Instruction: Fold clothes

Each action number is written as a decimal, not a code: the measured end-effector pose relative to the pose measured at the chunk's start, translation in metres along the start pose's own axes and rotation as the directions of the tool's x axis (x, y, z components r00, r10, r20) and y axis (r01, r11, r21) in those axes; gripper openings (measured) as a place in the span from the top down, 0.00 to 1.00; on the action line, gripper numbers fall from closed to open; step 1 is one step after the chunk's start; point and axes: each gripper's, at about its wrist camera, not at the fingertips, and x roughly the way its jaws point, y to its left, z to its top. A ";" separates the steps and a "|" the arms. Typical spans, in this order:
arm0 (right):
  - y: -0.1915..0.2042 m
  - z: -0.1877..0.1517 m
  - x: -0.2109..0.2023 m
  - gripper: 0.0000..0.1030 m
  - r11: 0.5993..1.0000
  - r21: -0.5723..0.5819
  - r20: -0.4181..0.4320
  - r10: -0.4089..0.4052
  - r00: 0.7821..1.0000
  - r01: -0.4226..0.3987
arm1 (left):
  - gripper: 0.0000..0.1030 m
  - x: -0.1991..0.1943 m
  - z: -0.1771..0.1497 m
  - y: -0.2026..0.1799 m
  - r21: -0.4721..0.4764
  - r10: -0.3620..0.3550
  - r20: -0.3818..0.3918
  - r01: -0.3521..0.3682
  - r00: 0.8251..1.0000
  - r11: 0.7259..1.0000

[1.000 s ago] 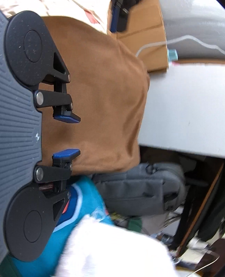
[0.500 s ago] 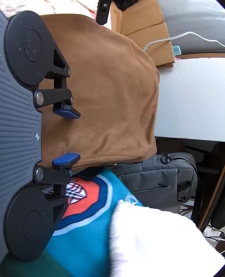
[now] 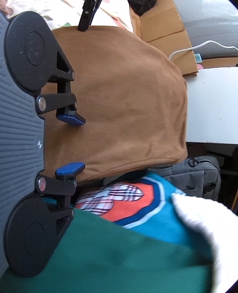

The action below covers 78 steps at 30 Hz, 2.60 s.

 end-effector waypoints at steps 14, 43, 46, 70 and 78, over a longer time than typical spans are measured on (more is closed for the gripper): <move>-0.001 -0.018 -0.029 0.52 0.999 0.008 -0.046 -0.033 0.998 0.034 | 0.78 -0.025 -0.027 -0.005 0.031 0.065 -0.067 -0.063 0.996 0.998; 0.093 0.082 -0.165 0.10 1.000 0.017 -0.070 0.018 0.997 -0.017 | 0.03 -0.266 -0.044 -0.072 -0.117 0.382 0.173 -0.366 0.908 0.923; 0.110 0.100 -0.186 0.10 1.000 0.002 -0.089 0.002 0.996 -0.001 | 0.00 -0.290 -0.050 -0.073 -0.184 0.421 0.167 -0.391 0.892 0.902; 0.184 0.114 -0.280 0.10 0.990 0.138 -0.117 0.037 0.992 -0.021 | 0.00 -0.381 -0.099 -0.133 -0.225 0.536 0.167 -0.497 0.828 0.838; 0.207 0.100 -0.308 0.10 0.989 0.134 -0.115 0.073 0.991 -0.058 | 0.00 -0.391 -0.118 -0.140 -0.272 0.567 0.157 -0.517 0.808 0.812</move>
